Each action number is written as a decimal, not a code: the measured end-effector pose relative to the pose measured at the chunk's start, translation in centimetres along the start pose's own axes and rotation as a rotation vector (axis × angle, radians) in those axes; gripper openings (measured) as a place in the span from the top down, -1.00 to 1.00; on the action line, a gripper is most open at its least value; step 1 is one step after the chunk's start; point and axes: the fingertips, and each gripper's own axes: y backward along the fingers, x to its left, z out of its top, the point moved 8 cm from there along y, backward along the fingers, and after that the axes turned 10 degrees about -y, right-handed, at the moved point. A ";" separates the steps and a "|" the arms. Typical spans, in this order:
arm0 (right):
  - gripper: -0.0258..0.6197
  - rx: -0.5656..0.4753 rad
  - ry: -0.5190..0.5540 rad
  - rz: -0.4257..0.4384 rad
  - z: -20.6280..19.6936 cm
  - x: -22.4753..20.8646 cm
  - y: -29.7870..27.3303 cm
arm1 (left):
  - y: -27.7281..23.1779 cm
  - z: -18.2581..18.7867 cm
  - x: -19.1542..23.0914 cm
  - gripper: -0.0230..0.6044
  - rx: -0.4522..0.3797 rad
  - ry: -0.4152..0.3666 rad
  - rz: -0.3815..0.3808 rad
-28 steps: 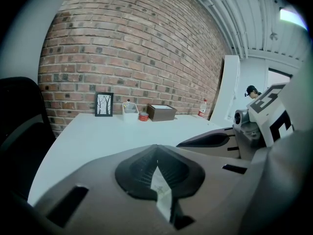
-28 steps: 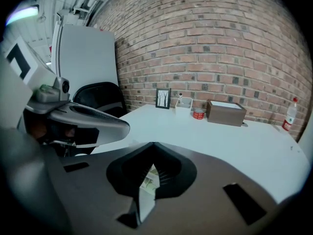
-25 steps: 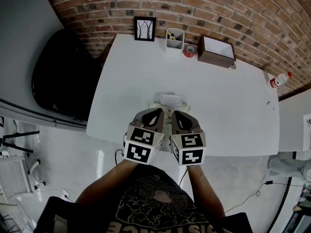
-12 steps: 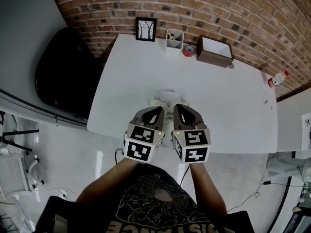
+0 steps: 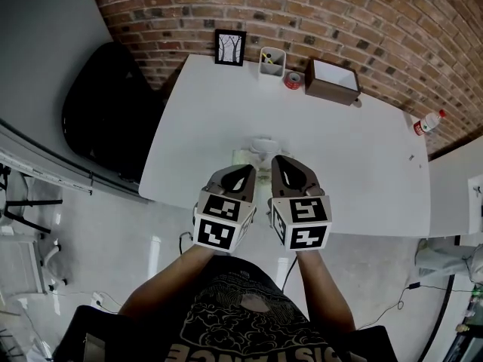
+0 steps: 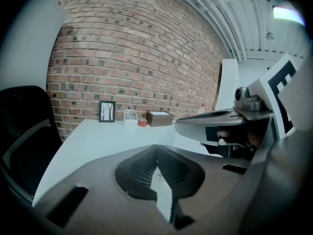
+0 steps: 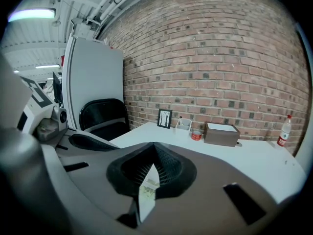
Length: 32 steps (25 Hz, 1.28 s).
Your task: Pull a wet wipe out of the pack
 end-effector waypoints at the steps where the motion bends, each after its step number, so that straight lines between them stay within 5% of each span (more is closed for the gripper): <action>1: 0.87 -0.007 0.001 0.000 0.2 0.1 0.3 | 0.3 0.1 -0.1 0.89 -0.003 0.000 0.003; 32: 0.87 -0.156 0.040 0.036 0.8 2.7 10.1 | 7.5 -0.1 -6.2 0.89 -0.082 -0.022 0.058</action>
